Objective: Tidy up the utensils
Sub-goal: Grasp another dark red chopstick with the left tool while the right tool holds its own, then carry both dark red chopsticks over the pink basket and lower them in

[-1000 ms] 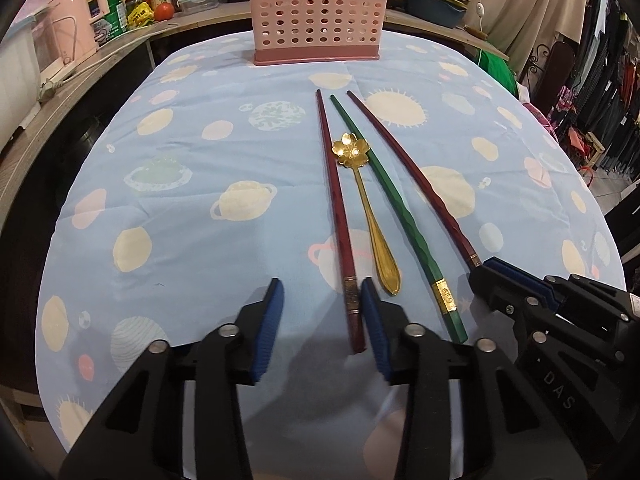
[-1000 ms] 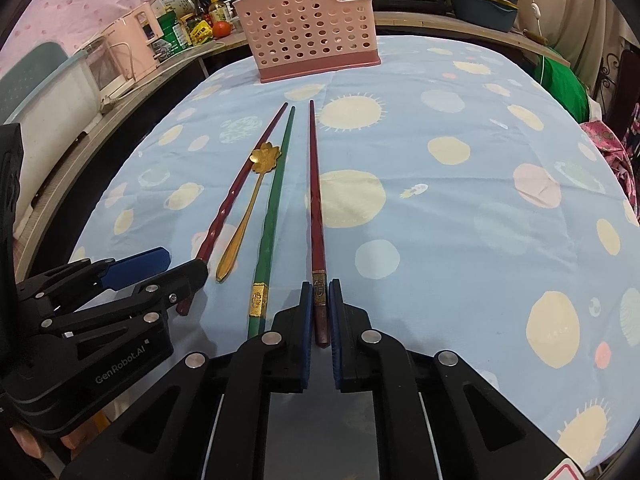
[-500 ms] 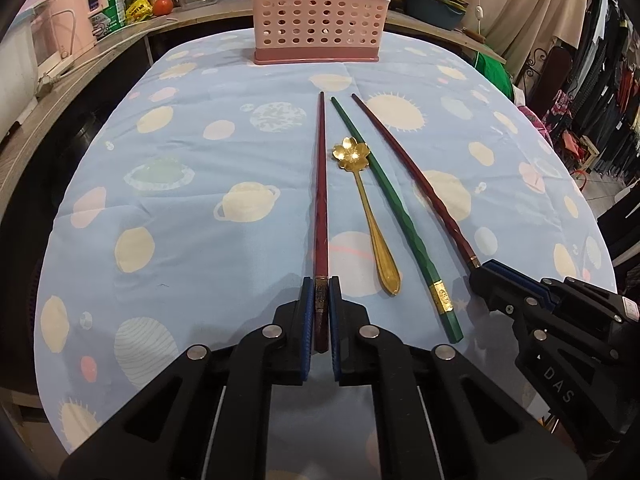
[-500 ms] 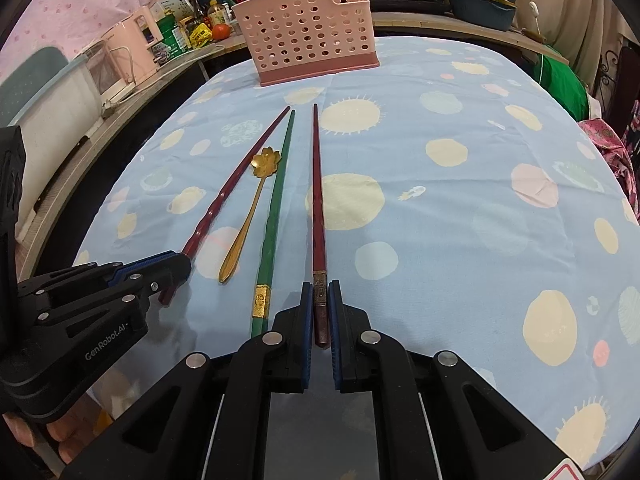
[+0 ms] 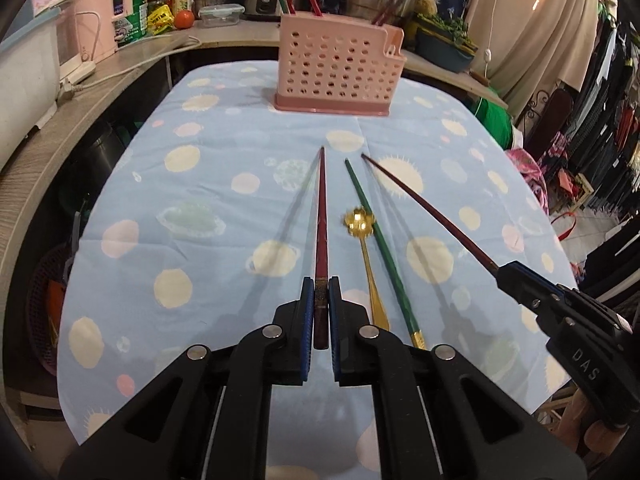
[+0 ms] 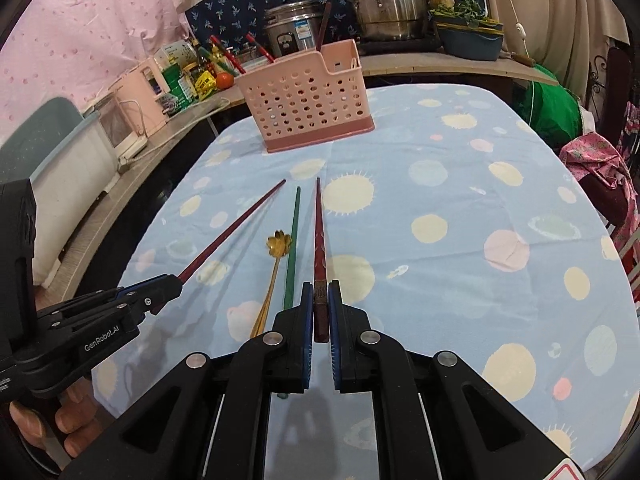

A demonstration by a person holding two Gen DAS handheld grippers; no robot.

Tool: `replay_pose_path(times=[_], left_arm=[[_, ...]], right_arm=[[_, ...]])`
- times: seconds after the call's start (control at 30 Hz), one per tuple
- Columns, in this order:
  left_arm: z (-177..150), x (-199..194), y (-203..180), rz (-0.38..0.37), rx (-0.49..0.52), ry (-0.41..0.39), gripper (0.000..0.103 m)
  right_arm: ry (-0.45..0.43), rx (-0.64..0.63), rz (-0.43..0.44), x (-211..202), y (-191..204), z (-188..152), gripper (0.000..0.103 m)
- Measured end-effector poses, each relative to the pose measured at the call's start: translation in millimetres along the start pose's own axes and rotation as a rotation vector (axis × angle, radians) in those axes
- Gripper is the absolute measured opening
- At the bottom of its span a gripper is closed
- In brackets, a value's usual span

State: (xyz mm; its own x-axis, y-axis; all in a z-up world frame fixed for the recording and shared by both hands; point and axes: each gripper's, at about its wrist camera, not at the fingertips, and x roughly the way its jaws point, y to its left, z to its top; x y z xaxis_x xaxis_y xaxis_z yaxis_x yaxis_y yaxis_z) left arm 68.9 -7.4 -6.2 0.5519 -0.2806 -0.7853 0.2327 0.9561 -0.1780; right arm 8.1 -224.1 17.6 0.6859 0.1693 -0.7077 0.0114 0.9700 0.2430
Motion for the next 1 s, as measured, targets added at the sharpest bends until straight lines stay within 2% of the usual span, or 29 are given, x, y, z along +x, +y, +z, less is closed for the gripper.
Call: replay_pose_path(times=[0.5,0.8,1.0], left_arm=[[70.2,-46.9,13.1,-0.018,-0.059,-0.162,0.007],[114.4,-61.8,20.4,-0.01,-0.068,-0.241,0.007],[142.2,-67.4,18.3,-0.034,-0.071,-0.268,0.007]], right_arm=[[-0.197,0.042,0.017,-40.2,-15.3,79.6,0.007],[-0.262,0.076,0.042,-46.0,-24.1,118.9,0.007],[-0.299,0.085,0.065,-46.3,-24.4,143.7,0.007]])
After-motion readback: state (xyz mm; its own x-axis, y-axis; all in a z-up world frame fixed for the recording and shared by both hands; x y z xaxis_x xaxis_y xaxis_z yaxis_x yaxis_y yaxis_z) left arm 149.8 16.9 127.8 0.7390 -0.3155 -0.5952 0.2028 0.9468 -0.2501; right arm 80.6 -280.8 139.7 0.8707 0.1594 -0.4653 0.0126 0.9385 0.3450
